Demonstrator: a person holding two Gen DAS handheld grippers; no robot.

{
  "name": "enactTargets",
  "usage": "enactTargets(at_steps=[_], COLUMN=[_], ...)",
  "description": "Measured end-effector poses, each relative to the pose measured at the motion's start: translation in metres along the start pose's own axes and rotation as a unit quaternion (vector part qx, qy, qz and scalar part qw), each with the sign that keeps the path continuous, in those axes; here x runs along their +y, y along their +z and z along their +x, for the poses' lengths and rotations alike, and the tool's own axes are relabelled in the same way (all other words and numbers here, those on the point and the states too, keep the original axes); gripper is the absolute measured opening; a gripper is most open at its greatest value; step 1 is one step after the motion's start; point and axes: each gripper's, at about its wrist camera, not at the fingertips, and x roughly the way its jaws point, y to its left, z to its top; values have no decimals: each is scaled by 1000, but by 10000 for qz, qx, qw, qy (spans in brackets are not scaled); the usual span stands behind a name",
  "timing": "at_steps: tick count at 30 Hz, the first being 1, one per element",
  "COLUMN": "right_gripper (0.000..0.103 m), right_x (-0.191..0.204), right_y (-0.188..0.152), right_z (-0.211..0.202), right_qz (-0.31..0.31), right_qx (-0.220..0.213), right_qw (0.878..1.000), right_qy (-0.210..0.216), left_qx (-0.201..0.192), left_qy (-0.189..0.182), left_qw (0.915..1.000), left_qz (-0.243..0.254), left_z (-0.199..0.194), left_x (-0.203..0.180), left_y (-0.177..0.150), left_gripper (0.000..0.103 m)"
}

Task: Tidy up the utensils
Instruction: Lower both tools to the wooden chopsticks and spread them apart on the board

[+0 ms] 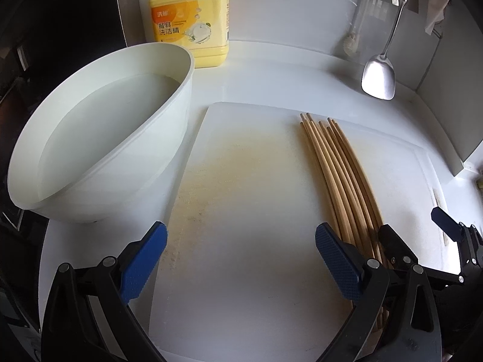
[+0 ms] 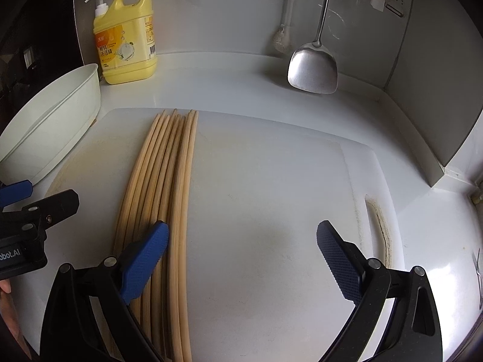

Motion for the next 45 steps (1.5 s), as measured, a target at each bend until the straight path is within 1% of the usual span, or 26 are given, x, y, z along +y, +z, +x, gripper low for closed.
enactTargets(at_steps=[3,7,9,12,14,22,24,30,33,35,41,43,45], right_gripper=[94,94,94,94,94,94,94,94,94,94,94,94,94], right_x=[-7,-18,-24,-27,-31,-40,-41,-37,-35,-36,-38,-38,-39], right_y=[0,-1,-1,-2,-2,-3,-3,-4,-5,-5,-5,-5,-5], right_z=[1,4,4,4,2,4,5,5,8,8,9,9,9], right_qz=[73,103,176,189,251,283,277,105,45,70,83,92,94], right_qx=[-6,14,10,-5,-36,-27,-30,-5,34,27,28,28,26], right_qw=[10000,9999,9998,9998,9996,9996,9996,9999,9999,9999,9999,9999,9999], right_qy=[15,-64,3,-25,79,-76,-59,-98,-126,-111,-94,-88,-95], left_qx=[15,37,59,91,98,128,139,161,171,185,187,188,202], left_qy=[-55,-82,-85,-99,-101,-75,-68,-30,-34,-105,-73,-116,-24], left_qw=[10000,10000,9999,9999,9999,9998,9998,9998,9998,9998,9998,9998,9998], left_qz=[-16,20,38,39,68,106,114,137,59,6,21,-18,-29], left_z=[2,5,8,11,12,17,18,20,19,20,18,18,18], left_x=[-4,-10,-14,-18,-22,-30,-31,-30,-25,-24,-22,-19,-16], left_y=[1,0,0,0,-1,-2,-3,-6,-6,-6,-6,-5,-4], left_gripper=[97,97,97,97,97,97,97,97,97,98,98,98,98])
